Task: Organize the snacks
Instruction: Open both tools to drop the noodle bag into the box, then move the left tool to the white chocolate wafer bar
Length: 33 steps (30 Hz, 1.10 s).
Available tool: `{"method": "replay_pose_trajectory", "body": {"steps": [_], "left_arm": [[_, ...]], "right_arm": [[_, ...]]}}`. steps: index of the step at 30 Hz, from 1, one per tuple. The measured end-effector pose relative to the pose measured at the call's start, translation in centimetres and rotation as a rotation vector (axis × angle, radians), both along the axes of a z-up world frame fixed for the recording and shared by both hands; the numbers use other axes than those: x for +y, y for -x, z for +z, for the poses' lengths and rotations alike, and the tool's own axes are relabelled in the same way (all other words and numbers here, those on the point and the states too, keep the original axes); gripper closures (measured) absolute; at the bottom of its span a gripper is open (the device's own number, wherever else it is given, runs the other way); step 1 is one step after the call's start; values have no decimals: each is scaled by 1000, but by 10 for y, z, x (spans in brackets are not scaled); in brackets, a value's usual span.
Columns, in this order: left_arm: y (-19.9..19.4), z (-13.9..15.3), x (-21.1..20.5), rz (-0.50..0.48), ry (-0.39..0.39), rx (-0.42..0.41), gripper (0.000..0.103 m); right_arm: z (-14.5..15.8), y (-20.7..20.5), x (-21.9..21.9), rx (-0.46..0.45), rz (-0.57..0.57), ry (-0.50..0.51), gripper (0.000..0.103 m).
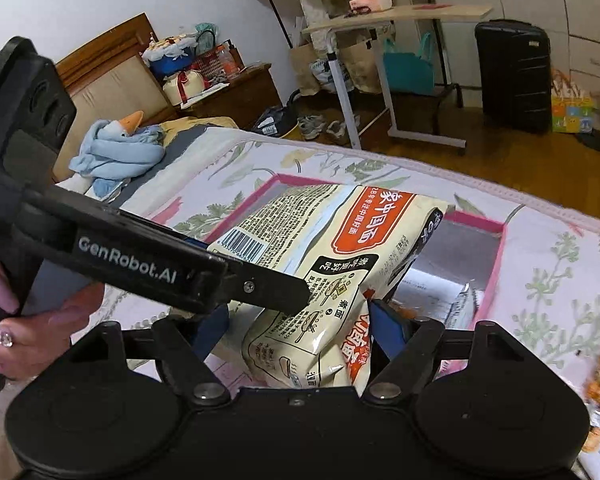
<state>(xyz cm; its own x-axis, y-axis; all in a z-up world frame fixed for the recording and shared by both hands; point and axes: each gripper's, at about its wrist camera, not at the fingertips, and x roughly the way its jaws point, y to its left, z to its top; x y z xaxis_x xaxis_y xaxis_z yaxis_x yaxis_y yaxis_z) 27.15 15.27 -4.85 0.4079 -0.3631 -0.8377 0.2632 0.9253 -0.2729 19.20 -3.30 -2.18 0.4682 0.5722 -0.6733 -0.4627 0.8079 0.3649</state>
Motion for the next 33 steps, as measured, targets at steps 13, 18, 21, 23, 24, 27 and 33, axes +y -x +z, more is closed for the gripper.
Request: {"method": "replay_pose_trajectory", "body": {"steps": [13,18,21,23,24,27,33], "left_arm": [[30,-14,-3,54,-145,-134,33],[53,11,-6,46,-120,-175,33],[65,23,-13,19,-95,-170,33],[72,30,-23,-7,-80,-168,33],[76,34,-29,-25,-68,-168,33],[86,45,-52,-84,-23,-161,33],[96,46,-115,-211,49,-155,33]], "right_arm": [[10,48,-10,-159,-94,192,17],[25,82,-52,-172,-186,151,17],[28,103,-79,-180,-244,156,17],[30,115,-98,-171,-287,170,17],[32,121,-109,-167,-307,181,17],[36,140,-137,-154,-347,200,17],[29,161,-179,-150,-395,209,17]]}}
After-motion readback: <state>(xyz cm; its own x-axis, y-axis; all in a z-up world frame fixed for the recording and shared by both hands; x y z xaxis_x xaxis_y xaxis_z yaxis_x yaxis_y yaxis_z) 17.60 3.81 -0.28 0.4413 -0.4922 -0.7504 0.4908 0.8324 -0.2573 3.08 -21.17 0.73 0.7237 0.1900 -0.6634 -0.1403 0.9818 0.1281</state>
